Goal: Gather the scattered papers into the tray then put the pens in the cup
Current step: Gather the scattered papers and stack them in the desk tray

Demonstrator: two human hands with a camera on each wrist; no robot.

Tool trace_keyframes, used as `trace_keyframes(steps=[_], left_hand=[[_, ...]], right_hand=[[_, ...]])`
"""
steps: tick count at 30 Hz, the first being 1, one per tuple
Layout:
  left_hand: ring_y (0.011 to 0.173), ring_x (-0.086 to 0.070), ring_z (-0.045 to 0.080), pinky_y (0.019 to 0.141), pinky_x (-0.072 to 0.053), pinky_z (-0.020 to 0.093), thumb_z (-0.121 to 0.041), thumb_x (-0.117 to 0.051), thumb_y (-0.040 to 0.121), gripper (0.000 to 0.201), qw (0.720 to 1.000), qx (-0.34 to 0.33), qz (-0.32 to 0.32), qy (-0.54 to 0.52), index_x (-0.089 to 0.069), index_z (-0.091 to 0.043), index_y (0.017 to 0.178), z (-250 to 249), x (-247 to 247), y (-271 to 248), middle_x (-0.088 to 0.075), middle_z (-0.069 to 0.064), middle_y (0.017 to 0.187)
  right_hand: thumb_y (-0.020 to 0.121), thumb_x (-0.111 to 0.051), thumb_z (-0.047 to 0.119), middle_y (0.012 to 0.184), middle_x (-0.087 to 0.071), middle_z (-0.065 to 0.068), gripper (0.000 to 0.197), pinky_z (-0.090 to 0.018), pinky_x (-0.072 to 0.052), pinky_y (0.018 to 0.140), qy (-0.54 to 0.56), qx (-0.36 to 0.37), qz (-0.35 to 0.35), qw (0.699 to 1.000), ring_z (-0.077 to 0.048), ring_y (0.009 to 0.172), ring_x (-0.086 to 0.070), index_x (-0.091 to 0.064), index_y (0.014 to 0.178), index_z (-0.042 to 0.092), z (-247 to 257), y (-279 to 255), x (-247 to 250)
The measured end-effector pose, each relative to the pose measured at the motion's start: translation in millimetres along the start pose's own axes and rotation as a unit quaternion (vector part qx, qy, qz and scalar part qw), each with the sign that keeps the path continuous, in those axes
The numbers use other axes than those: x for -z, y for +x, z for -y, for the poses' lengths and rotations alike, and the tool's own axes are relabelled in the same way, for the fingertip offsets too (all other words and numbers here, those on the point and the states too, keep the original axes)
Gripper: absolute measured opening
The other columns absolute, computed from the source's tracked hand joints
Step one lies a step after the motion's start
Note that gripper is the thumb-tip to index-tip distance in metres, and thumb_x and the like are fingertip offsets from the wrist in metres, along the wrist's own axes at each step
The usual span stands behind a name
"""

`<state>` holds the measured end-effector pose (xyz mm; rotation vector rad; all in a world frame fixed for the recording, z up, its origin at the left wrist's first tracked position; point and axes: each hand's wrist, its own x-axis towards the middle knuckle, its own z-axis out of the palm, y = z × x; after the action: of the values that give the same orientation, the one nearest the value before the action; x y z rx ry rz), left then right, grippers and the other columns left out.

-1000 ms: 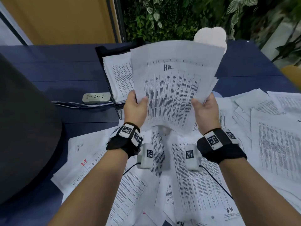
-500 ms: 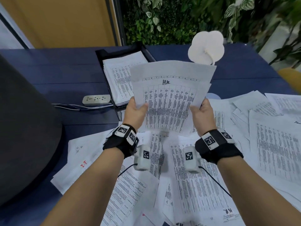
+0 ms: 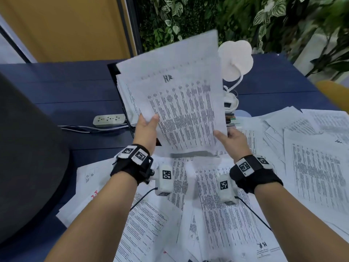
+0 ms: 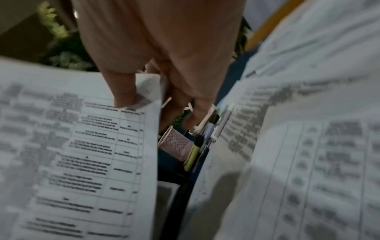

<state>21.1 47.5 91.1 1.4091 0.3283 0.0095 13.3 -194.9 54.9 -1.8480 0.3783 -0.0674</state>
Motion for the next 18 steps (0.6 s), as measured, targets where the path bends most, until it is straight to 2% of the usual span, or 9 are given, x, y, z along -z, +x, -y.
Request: trace_keyframes(steps=[2, 3, 5, 7, 9, 11, 13, 15, 18], left_hand=[[0.129, -0.048, 0.026, 0.103, -0.039, 0.055, -0.057, -0.064, 0.071, 0.084, 0.999, 0.025, -0.002, -0.043, -0.025, -0.039, 0.143, 10.8, 8.8, 13.6, -0.039, 0.003, 0.149], [0.126, -0.051, 0.026, 0.101, -0.041, 0.057, -0.054, -0.063, 0.074, 0.080, 0.997, 0.036, 0.002, -0.063, -0.023, -0.042, 0.142, 13.8, 10.9, 17.9, -0.040, 0.002, 0.148], [0.125, -0.051, 0.028, 0.101, -0.039, 0.059, -0.041, -0.058, 0.088, 0.070, 0.994, 0.045, 0.007, -0.104, -0.018, -0.042, 0.144, 2.7, 5.3, 7.1, -0.041, 0.004, 0.148], [0.126, -0.050, 0.030, 0.104, -0.037, 0.058, -0.025, -0.051, 0.097, 0.063, 0.988, 0.049, 0.018, -0.143, -0.014, -0.032, 0.148, -1.0, -1.1, -2.5, -0.042, 0.009, 0.146], [0.124, -0.052, 0.026, 0.103, -0.041, 0.053, -0.017, -0.047, 0.099, 0.052, 0.988, 0.031, 0.035, -0.144, -0.025, -0.021, 0.146, 1.7, -2.7, -7.3, -0.049, 0.008, 0.141], [0.111, -0.061, 0.022, 0.085, -0.054, 0.045, -0.014, -0.043, 0.100, 0.036, 0.990, 0.015, 0.027, -0.138, -0.041, -0.020, 0.135, 2.6, 3.7, -8.6, -0.060, 0.004, 0.128], [0.109, -0.062, 0.023, 0.076, -0.056, 0.041, -0.022, -0.042, 0.101, 0.031, 0.986, 0.016, 0.007, -0.169, -0.045, -0.022, 0.132, 1.1, 16.5, -5.4, -0.062, 0.003, 0.124], [0.108, -0.063, 0.022, 0.076, -0.056, 0.040, -0.036, -0.040, 0.100, 0.037, 0.975, 0.022, -0.016, -0.218, -0.049, -0.020, 0.132, -4.2, 30.1, -2.2, -0.065, 0.003, 0.121], [0.091, -0.067, 0.018, 0.070, -0.055, 0.034, -0.046, -0.041, 0.097, 0.038, 0.976, 0.011, -0.029, -0.214, -0.056, -0.019, 0.120, -12.9, 46.3, -0.4, -0.067, 0.002, 0.111]], right_hand=[[0.084, -0.070, 0.021, 0.093, -0.070, -0.013, 0.018, -0.040, -0.051, 0.081, 0.083, -0.027, -0.003, 0.996, -0.023, 0.085, -0.062, -0.066, 0.090, 0.004, 1.0, -2.3, 0.8], [0.086, -0.067, 0.014, 0.098, -0.069, -0.013, 0.010, -0.041, -0.052, 0.082, 0.172, -0.052, 0.006, 0.984, -0.026, 0.091, -0.063, -0.065, 0.093, 0.009, 4.5, -4.5, 0.8], [0.089, -0.060, 0.006, 0.110, -0.067, -0.014, 0.019, -0.042, -0.053, 0.087, 0.364, -0.087, 0.043, 0.926, -0.030, 0.100, -0.064, -0.061, 0.108, 0.009, 12.4, -9.5, -1.9], [0.092, -0.055, 0.007, 0.120, -0.065, -0.013, 0.031, -0.043, -0.051, 0.093, 0.441, -0.101, 0.067, 0.889, -0.028, 0.109, -0.063, -0.056, 0.124, 0.010, 14.8, -11.8, -6.3], [0.094, -0.054, 0.009, 0.122, -0.064, -0.011, 0.035, -0.044, -0.051, 0.094, 0.429, -0.107, 0.060, 0.895, -0.027, 0.111, -0.063, -0.055, 0.129, 0.012, 15.7, -12.9, -9.4], [0.093, -0.057, 0.012, 0.121, -0.065, -0.011, 0.035, -0.046, -0.049, 0.097, 0.365, -0.090, 0.017, 0.927, -0.028, 0.113, -0.062, -0.056, 0.128, 0.011, 16.8, -13.5, -8.1], [0.092, -0.060, 0.016, 0.117, -0.067, -0.009, 0.034, -0.036, -0.052, 0.093, 0.278, -0.054, -0.026, 0.959, -0.027, 0.112, -0.062, -0.058, 0.126, 0.009, 20.9, -13.1, -2.5], [0.093, -0.058, 0.011, 0.117, -0.066, -0.010, 0.033, -0.023, -0.055, 0.081, 0.256, -0.033, -0.046, 0.965, -0.024, 0.108, -0.063, -0.058, 0.125, 0.005, 23.8, -12.2, 4.1], [0.091, -0.059, 0.007, 0.117, -0.066, -0.013, 0.031, -0.032, -0.054, 0.087, 0.259, -0.006, -0.062, 0.964, -0.025, 0.105, -0.064, -0.059, 0.122, 0.006, 26.2, -10.1, 10.2]])
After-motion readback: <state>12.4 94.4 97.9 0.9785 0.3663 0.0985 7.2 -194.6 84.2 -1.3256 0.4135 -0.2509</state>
